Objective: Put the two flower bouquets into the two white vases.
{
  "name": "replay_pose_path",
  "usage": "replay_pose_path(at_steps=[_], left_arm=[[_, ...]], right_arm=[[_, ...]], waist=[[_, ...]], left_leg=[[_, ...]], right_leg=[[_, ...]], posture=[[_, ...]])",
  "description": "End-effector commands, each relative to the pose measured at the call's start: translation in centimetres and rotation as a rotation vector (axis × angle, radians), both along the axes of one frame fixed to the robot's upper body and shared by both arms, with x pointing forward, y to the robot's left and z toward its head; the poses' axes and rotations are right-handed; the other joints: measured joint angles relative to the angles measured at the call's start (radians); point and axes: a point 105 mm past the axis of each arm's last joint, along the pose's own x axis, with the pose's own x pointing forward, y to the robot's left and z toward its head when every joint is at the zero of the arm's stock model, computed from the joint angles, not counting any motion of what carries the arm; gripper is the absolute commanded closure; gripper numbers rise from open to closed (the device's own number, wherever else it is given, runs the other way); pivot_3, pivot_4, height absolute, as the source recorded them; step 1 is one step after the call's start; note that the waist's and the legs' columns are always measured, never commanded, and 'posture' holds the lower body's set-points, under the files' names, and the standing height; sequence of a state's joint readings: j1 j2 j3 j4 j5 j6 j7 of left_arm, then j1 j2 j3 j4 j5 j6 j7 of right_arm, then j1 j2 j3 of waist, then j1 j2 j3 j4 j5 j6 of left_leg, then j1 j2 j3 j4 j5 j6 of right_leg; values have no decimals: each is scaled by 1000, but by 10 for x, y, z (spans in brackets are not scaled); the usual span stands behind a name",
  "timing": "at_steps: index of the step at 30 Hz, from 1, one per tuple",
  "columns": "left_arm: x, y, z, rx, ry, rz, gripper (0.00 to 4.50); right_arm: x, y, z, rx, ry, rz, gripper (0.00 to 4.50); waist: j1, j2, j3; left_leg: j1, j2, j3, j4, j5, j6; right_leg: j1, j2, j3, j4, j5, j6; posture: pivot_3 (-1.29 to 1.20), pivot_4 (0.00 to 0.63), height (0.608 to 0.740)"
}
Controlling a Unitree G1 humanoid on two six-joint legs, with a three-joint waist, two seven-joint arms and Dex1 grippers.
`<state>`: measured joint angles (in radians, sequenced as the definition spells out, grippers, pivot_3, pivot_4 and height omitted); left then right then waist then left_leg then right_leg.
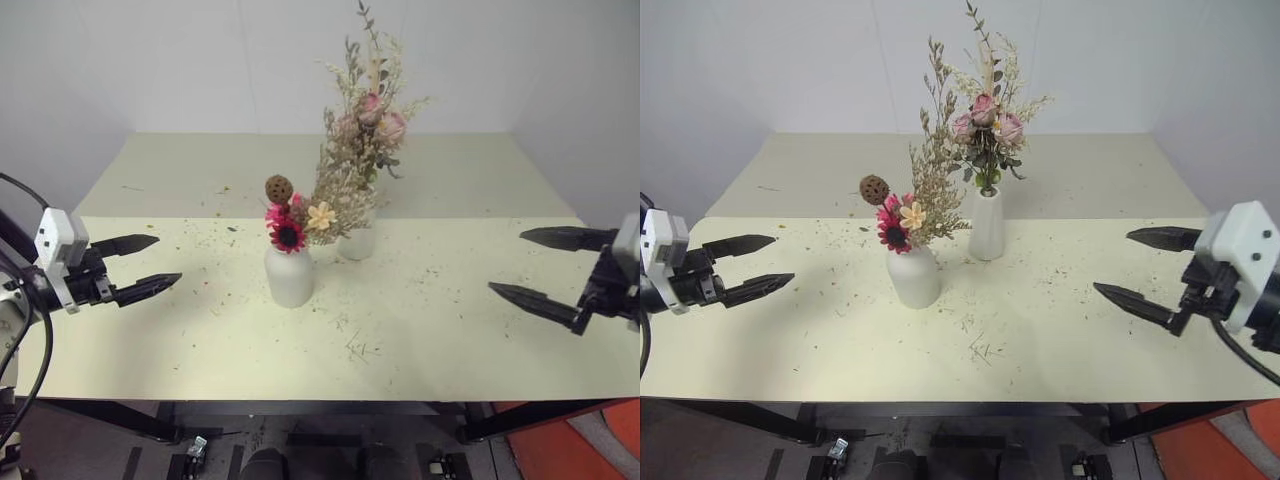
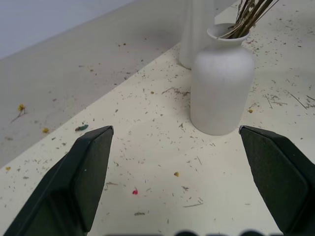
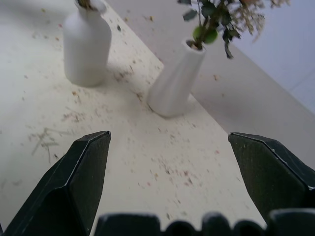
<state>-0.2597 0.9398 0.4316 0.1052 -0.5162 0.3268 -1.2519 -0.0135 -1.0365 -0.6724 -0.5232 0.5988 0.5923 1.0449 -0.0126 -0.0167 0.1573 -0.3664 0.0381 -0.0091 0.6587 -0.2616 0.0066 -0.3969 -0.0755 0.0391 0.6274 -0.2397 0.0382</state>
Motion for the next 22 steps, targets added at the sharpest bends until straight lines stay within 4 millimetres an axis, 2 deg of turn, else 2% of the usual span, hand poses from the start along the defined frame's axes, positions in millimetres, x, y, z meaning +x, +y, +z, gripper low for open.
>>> replay_pose_path(at_steps=[1,11,13,18,22], left_arm=[[-4,0,20,20,-93,15,43],[-6,3,24,18,-99,25,43],[-9,0,29,43,-98,-12,43],[-4,10,40,100,-105,8,43],[-6,-2,45,100,-108,-40,43]], right_arm=[[3,-4,7,-24,-29,-10,0],[8,-7,-17,-81,26,-43,0],[6,-8,-17,-69,23,-51,0],[-2,-9,-25,-63,37,-65,0],[0,-9,-33,-40,53,-73,0]], waist=[[-2,0,0],[-1,0,0],[-1,0,0],[0,0,0],[-1,0,0]], left_leg=[[0,0,0,0,0,0],[-3,0,2,0,0,0],[-3,-1,3,0,0,0],[-3,0,3,0,0,0],[-2,0,3,0,0,0]], right_leg=[[0,0,0,0,0,0],[-4,0,3,0,0,0],[-5,-1,3,0,0,0],[-5,0,2,0,0,0],[-4,0,3,0,0,0]], posture=[[0,150,740],[0,150,740],[0,150,740],[0,150,740],[0,150,740]])
